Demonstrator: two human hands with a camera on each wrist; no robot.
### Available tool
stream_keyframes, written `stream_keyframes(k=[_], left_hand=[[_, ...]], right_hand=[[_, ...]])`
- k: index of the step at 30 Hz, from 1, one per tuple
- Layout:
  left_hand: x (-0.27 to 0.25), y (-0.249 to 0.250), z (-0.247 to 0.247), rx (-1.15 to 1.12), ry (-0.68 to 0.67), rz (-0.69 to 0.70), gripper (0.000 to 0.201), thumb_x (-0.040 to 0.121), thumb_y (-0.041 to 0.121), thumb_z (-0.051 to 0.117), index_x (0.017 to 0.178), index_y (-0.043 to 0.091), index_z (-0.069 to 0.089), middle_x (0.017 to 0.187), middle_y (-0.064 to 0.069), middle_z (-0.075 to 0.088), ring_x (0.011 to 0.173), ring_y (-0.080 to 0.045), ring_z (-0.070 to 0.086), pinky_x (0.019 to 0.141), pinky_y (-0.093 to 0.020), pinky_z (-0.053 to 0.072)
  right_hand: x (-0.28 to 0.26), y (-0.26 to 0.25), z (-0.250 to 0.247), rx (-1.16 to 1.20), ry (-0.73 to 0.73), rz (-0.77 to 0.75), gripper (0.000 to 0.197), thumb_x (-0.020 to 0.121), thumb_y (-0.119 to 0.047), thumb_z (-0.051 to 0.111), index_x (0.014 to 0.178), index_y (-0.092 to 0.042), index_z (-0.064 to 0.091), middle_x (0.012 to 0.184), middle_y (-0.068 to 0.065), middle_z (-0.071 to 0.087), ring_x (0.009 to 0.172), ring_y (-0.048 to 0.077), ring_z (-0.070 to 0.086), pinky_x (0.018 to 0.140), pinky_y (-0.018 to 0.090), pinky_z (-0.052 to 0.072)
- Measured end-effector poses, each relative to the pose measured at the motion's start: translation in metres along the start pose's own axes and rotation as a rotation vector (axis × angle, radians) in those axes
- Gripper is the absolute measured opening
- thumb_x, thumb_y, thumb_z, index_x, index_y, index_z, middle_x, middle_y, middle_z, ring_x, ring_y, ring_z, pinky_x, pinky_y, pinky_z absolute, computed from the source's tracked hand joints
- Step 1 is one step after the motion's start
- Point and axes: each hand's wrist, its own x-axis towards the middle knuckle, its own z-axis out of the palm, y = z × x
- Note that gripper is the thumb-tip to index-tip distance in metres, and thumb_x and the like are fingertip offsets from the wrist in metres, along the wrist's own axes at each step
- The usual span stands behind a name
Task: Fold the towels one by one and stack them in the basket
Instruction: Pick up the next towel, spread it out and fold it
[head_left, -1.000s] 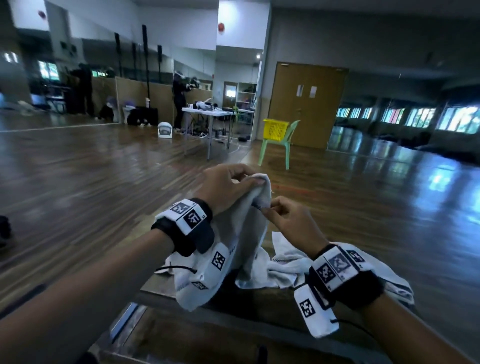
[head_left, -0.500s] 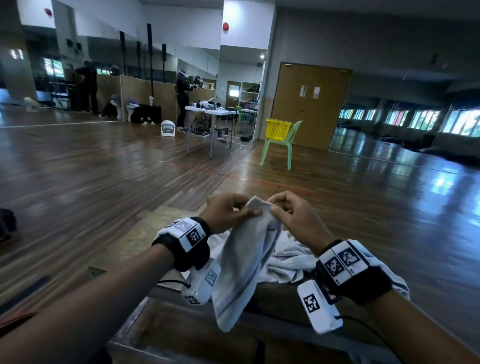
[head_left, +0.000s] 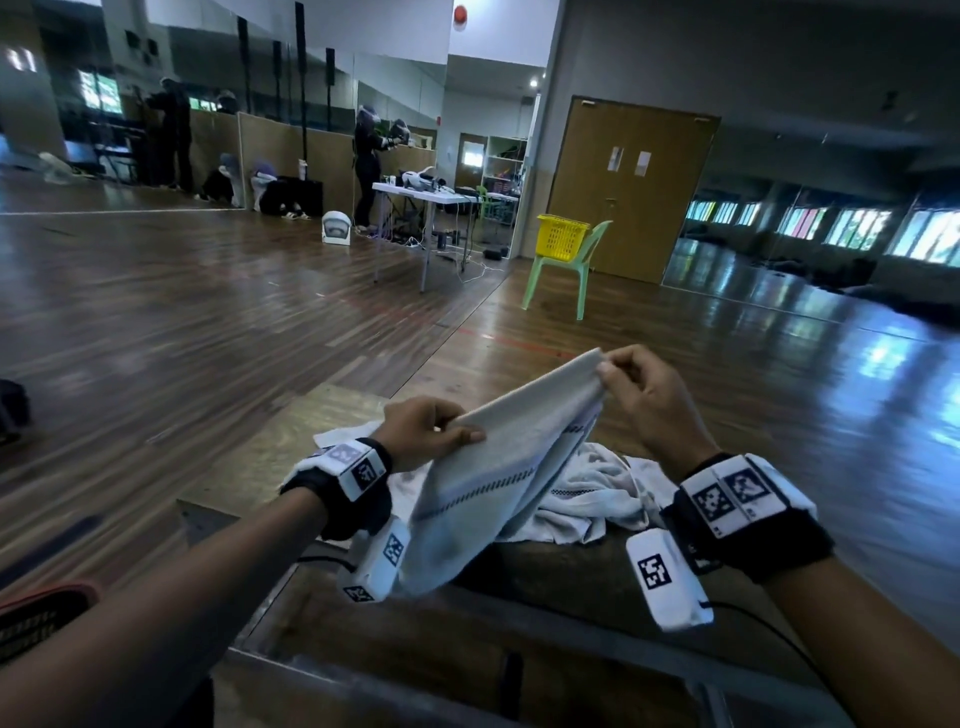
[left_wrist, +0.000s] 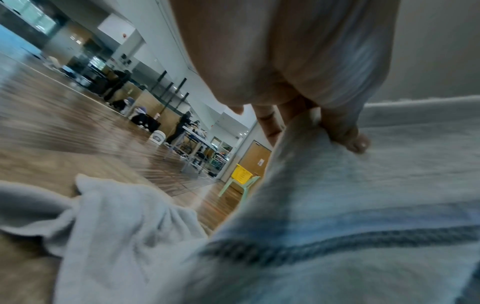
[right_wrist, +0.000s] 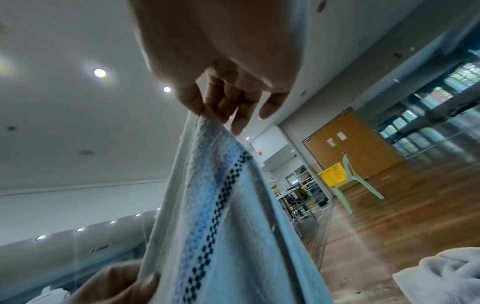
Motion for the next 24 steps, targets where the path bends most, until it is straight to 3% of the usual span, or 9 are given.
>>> stream_keyframes(k=[3,6,8,12,14,18,20,22,24], left_hand=[[-0.005,-0.015,-0.024,0.001,0.010,-0.076,0.028,0.082,0.039,0.067,0.080,0.011,0.070,0.068,-0.004,0.062,0.066,-0.014,0.055,0.060,-0.022,0.038],[-0.006,-0.028,-0.054,0.101,0.093,-0.116,0.047,0.069,0.067,0.063,0.074,0.020,0.069,0.057,0.009,0.056,0.052,-0.005,0.048,0.055,-0.022,0.036],[-0.006,-0.030,-0.071,0.117,0.117,-0.097,0.058,0.067,0.070,0.063,0.072,0.013,0.068,0.056,0.006,0.052,0.051,-0.007,0.043,0.054,-0.027,0.033],[-0.006,-0.015,-0.101,0.220,0.165,-0.094,0.031,0.075,0.047,0.070,0.060,0.022,0.059,0.045,0.012,0.049,0.045,-0.002,0.044,0.050,-0.024,0.030],[-0.005,-0.007,-0.112,0.258,0.174,-0.057,0.042,0.072,0.050,0.069,0.062,0.010,0.058,0.050,0.006,0.046,0.049,-0.009,0.040,0.049,-0.025,0.027],[-0.004,0.010,-0.136,0.279,0.225,0.031,0.054,0.066,0.054,0.069,0.067,0.000,0.061,0.058,-0.016,0.056,0.054,-0.020,0.047,0.052,-0.027,0.032],[-0.005,0.028,-0.150,0.240,0.230,0.065,0.036,0.071,0.043,0.072,0.071,0.008,0.066,0.067,-0.013,0.066,0.060,-0.022,0.057,0.056,-0.029,0.041],[-0.006,0.052,-0.168,0.170,0.284,0.112,0.013,0.079,0.025,0.072,0.071,0.015,0.068,0.070,-0.007,0.068,0.062,-0.011,0.060,0.059,-0.019,0.046],[-0.007,0.080,-0.192,0.135,0.382,0.171,0.013,0.085,0.016,0.066,0.073,0.016,0.067,0.074,-0.004,0.069,0.067,-0.008,0.062,0.061,-0.011,0.045]], right_hand=[[0.008,0.010,-0.020,-0.003,0.155,0.083,0.008,0.093,-0.017,0.052,0.092,-0.013,0.059,0.081,-0.002,0.058,0.073,0.008,0.051,0.067,0.021,0.043],[0.009,0.017,-0.036,0.006,0.205,0.140,0.007,0.091,-0.013,0.054,0.085,-0.013,0.058,0.074,-0.004,0.055,0.066,0.004,0.048,0.058,0.012,0.041],[0.008,0.021,-0.041,0.038,0.124,0.178,0.012,0.089,-0.006,0.056,0.083,-0.016,0.057,0.075,-0.002,0.057,0.067,0.007,0.050,0.059,0.014,0.044],[0.002,0.023,-0.048,-0.116,-0.206,0.223,0.020,0.084,0.000,0.059,0.100,-0.009,0.065,0.083,0.009,0.066,0.077,0.017,0.058,0.074,0.029,0.049],[0.001,0.015,-0.053,-0.229,-0.245,0.184,0.015,0.083,-0.002,0.060,0.092,-0.011,0.067,0.086,0.012,0.069,0.076,0.017,0.059,0.075,0.034,0.047],[0.009,-0.012,-0.073,-0.312,-0.146,0.084,0.014,0.085,-0.007,0.060,0.078,-0.020,0.062,0.078,0.001,0.067,0.070,0.012,0.059,0.066,0.027,0.045],[0.016,-0.031,-0.088,-0.339,-0.082,0.029,0.014,0.086,-0.010,0.060,0.077,-0.021,0.061,0.079,0.000,0.066,0.071,0.013,0.059,0.065,0.027,0.045],[0.024,-0.051,-0.106,-0.326,-0.023,-0.014,0.011,0.087,-0.010,0.059,0.080,-0.017,0.062,0.082,0.002,0.065,0.075,0.016,0.059,0.067,0.029,0.046],[0.032,-0.075,-0.128,-0.301,0.068,-0.065,0.010,0.089,-0.009,0.057,0.083,-0.015,0.062,0.084,0.003,0.064,0.078,0.017,0.058,0.067,0.027,0.046]])
